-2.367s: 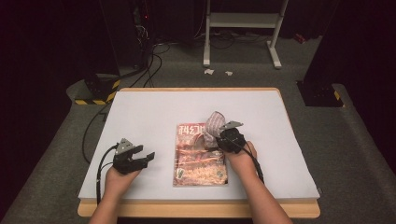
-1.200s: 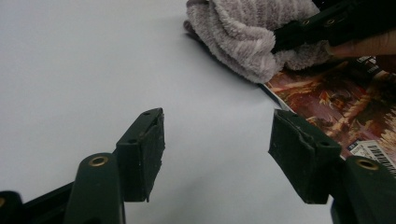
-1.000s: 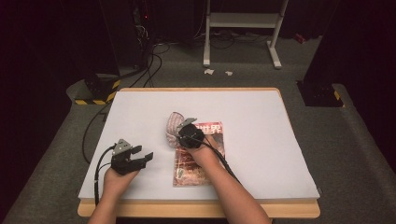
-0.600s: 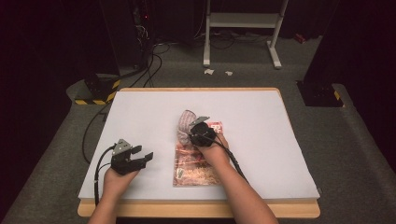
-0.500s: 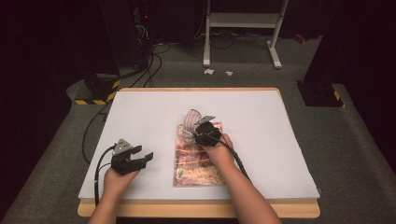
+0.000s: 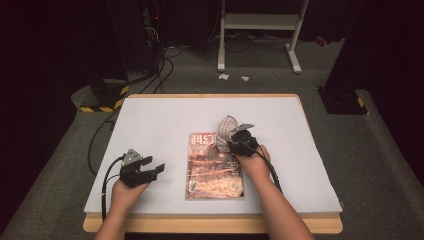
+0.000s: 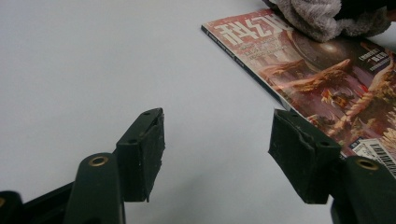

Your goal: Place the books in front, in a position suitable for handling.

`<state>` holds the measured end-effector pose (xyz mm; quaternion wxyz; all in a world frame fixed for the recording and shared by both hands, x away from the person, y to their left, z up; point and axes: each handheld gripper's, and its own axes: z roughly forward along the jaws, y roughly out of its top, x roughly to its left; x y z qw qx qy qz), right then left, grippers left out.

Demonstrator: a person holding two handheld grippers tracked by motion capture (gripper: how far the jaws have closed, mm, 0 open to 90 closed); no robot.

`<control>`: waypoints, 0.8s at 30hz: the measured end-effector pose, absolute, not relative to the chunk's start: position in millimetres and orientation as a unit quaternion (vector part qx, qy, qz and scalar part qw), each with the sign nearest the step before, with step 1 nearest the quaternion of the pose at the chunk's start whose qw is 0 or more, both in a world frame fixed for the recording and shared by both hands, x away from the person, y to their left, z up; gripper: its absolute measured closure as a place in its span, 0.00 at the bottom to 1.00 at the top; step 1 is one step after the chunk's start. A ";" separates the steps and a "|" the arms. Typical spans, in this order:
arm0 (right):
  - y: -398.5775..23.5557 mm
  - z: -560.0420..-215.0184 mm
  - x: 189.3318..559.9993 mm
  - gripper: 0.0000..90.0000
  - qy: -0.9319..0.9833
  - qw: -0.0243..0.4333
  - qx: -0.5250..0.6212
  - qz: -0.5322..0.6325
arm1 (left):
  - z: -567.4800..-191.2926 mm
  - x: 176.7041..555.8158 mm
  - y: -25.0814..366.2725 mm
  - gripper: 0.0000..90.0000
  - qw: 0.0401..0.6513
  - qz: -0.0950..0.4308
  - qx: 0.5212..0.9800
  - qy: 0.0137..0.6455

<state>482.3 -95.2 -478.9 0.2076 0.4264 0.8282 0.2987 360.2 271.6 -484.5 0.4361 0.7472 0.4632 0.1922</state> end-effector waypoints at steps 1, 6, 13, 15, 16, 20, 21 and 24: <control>-96.0 -478.8 482.4 0.71 0.829 0.208 0.426 0.298 | -484.5 360.3 271.5 0.40 0.435 0.192 0.748 0.463; -95.5 -478.6 482.1 0.71 0.829 0.210 0.427 0.295 | -484.5 360.1 271.5 0.40 0.435 0.192 0.747 0.463; -93.9 -478.0 483.4 0.71 0.829 0.208 0.428 0.294 | -484.7 360.2 271.4 0.40 0.437 0.192 0.747 0.463; -89.2 -476.9 485.1 0.71 0.832 0.209 0.426 0.288 | -484.8 360.3 270.9 0.40 0.437 0.191 0.748 0.462; -87.0 -476.6 486.1 0.71 0.833 0.210 0.424 0.287 | -484.8 360.4 270.9 0.40 0.437 0.191 0.748 0.462; -75.0 -476.9 489.2 0.71 0.837 0.209 0.416 0.288 | -484.3 360.3 271.4 0.40 0.437 0.192 0.747 0.462; -71.3 -477.4 489.6 0.71 0.838 0.207 0.415 0.288 | -484.2 360.2 271.6 0.40 0.437 0.192 0.747 0.463; -58.1 -478.2 490.7 0.71 0.843 0.206 0.405 0.289 | -483.9 360.1 272.2 0.40 0.438 0.191 0.746 0.463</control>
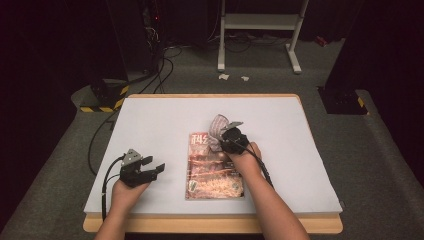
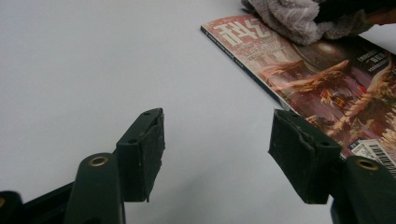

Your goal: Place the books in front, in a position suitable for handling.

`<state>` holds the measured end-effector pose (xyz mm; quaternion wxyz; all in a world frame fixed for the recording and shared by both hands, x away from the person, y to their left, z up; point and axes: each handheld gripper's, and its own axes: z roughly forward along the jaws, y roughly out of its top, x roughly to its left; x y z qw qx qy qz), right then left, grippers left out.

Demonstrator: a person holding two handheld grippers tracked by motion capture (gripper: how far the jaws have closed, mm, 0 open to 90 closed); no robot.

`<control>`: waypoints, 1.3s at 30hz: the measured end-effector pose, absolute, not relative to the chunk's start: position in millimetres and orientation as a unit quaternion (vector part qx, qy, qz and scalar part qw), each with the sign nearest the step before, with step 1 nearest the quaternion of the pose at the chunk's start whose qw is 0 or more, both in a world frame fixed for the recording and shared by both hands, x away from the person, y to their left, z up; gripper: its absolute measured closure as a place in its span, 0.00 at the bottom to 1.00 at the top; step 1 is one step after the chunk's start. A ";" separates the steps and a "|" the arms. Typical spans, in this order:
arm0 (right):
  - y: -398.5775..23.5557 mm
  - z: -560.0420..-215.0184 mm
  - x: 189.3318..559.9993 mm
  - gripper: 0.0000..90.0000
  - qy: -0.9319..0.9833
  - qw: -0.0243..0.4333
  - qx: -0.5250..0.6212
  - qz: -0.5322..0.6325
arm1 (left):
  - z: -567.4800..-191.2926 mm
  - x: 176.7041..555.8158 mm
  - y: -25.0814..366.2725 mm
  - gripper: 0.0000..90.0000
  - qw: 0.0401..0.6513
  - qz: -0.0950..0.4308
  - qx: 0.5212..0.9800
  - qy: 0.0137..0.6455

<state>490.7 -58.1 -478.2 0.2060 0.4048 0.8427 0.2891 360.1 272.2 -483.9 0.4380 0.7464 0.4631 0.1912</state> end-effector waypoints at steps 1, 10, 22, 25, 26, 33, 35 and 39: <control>-52.9 -477.9 491.1 0.71 0.845 0.203 0.401 0.289 | -483.7 360.0 272.4 0.40 0.440 0.190 0.745 0.464; -7.2 -479.1 491.4 0.71 0.860 0.189 0.369 0.297 | -482.6 359.9 274.9 0.40 0.442 0.191 0.744 0.463; 34.5 -479.6 483.9 0.71 0.873 0.174 0.338 0.307 | -482.4 359.8 276.0 0.40 0.441 0.192 0.745 0.463; 25.3 -479.1 484.1 0.71 0.872 0.177 0.342 0.303 | -482.7 359.7 275.5 0.40 0.441 0.191 0.746 0.462; 21.0 -479.3 484.3 0.71 0.870 0.178 0.346 0.303 | -482.9 359.7 275.0 0.40 0.441 0.191 0.746 0.462; -25.9 -478.6 489.0 0.71 0.855 0.193 0.383 0.292 | -483.9 360.1 272.1 0.40 0.440 0.188 0.747 0.461; -33.6 -478.4 489.9 0.71 0.853 0.195 0.388 0.290 | -483.7 360.1 271.5 0.40 0.440 0.188 0.748 0.460; -70.4 -477.5 491.5 0.71 0.836 0.204 0.420 0.288 | -483.9 359.9 268.4 0.40 0.437 0.189 0.751 0.458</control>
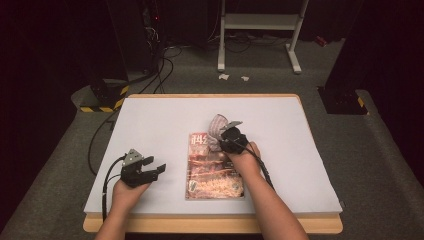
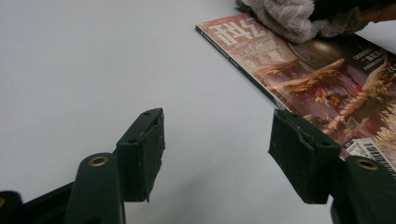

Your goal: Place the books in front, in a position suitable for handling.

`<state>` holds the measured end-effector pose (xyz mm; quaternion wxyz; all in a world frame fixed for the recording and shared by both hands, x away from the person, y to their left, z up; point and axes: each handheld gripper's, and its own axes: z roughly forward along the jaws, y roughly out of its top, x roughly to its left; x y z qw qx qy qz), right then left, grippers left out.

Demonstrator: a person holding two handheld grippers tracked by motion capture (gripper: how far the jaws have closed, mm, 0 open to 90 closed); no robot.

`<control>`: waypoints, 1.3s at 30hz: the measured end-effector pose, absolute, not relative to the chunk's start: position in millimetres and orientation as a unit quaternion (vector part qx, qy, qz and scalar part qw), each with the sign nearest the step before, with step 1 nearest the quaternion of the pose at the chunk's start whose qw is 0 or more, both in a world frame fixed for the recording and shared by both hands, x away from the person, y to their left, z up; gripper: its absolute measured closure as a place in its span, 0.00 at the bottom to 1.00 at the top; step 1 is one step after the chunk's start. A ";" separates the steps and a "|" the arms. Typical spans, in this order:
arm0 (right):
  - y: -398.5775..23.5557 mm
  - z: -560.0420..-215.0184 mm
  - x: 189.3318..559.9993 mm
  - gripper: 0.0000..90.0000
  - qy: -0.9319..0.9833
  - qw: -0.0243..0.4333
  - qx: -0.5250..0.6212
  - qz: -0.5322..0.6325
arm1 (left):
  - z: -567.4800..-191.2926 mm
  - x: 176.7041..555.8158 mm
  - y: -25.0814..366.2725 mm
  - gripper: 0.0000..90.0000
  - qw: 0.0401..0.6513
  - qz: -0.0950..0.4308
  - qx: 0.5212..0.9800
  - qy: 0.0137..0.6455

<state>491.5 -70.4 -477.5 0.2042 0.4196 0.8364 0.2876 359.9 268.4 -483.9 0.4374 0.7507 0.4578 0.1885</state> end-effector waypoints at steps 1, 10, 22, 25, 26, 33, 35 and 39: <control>-77.0 -477.4 491.8 0.71 0.833 0.204 0.426 0.288 | -484.5 360.3 267.3 0.40 0.435 0.189 0.753 0.456; -118.5 -479.0 493.2 0.70 0.813 0.201 0.462 0.294 | -485.8 360.2 264.1 0.40 0.434 0.185 0.755 0.455; -155.3 -444.4 474.1 0.70 0.789 0.247 0.470 0.310 | -487.2 360.5 260.2 0.40 0.431 0.184 0.761 0.449; -178.6 -447.2 463.7 0.69 0.784 0.251 0.484 0.297 | -487.4 359.8 255.3 0.40 0.428 0.184 0.765 0.444; -184.7 -449.5 461.1 0.68 0.784 0.250 0.487 0.293 | -487.5 359.8 254.3 0.40 0.427 0.183 0.767 0.442; -214.9 -470.8 432.7 0.66 0.780 0.244 0.501 0.284 | -488.9 359.8 248.2 0.40 0.421 0.177 0.775 0.436; -219.6 -475.1 424.4 0.65 0.779 0.245 0.502 0.284 | -489.2 360.2 248.9 0.40 0.428 0.168 0.770 0.443; -224.0 -482.3 414.9 0.65 0.778 0.248 0.503 0.284 | -488.7 360.0 249.5 0.40 0.430 0.172 0.766 0.446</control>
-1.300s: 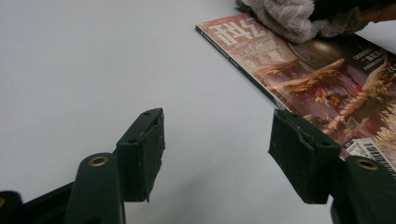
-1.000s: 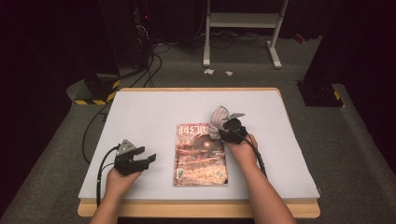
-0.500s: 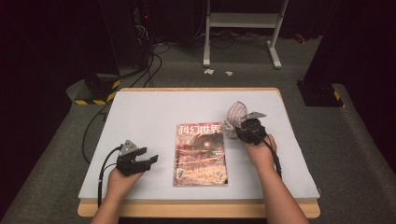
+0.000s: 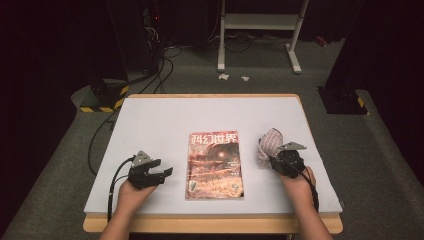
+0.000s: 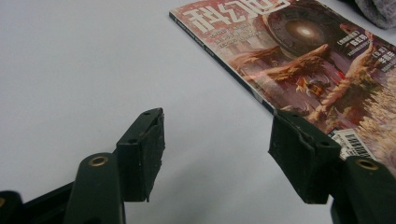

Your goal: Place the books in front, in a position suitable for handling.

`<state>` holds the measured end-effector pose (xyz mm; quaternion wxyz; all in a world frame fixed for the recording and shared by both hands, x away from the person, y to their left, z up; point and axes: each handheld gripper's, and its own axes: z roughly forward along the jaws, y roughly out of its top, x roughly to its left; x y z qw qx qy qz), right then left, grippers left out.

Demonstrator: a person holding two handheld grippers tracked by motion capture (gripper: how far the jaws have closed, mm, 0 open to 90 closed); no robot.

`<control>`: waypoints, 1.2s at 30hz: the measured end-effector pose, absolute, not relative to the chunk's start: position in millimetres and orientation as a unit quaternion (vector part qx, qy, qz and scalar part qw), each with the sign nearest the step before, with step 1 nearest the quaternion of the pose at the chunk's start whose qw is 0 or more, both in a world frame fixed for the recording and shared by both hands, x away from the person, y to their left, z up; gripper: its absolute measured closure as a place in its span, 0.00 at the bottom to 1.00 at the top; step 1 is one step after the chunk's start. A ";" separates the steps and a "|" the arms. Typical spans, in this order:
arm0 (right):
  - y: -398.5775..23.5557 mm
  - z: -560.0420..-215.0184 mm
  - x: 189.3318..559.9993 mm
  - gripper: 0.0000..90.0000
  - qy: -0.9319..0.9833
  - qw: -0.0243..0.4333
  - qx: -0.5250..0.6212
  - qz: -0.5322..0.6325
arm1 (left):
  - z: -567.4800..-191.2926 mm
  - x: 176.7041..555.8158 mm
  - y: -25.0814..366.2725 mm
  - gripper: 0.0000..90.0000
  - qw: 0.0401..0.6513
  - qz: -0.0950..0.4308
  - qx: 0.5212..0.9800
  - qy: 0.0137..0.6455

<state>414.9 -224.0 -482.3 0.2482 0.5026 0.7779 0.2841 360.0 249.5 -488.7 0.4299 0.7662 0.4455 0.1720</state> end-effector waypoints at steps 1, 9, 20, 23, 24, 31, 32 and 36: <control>-224.2 -483.7 413.8 0.64 0.777 0.248 0.503 0.285 | -488.6 359.6 249.4 0.40 0.431 0.173 0.765 0.446; -220.5 -492.6 411.3 0.64 0.774 0.264 0.500 0.286 | -490.3 358.8 248.5 0.40 0.431 0.177 0.766 0.443; -223.9 -493.3 409.9 0.54 0.765 0.262 0.505 0.303 | -493.8 358.1 241.6 0.41 0.420 0.174 0.776 0.438; -224.8 -491.6 409.7 0.48 0.762 0.260 0.507 0.307 | -494.1 357.7 239.8 0.41 0.420 0.172 0.777 0.436; -225.4 -487.7 408.5 0.43 0.759 0.263 0.506 0.314 | -494.5 357.0 236.6 0.41 0.419 0.170 0.779 0.434; -226.7 -464.8 399.5 0.37 0.749 0.266 0.496 0.350 | -495.0 354.7 225.4 0.41 0.415 0.164 0.788 0.425; -226.3 -462.1 398.2 0.36 0.748 0.267 0.495 0.353 | -494.9 354.5 224.2 0.41 0.415 0.163 0.788 0.425; -223.3 -451.0 392.6 0.35 0.743 0.278 0.486 0.368 | -495.2 354.0 220.5 0.40 0.414 0.156 0.788 0.429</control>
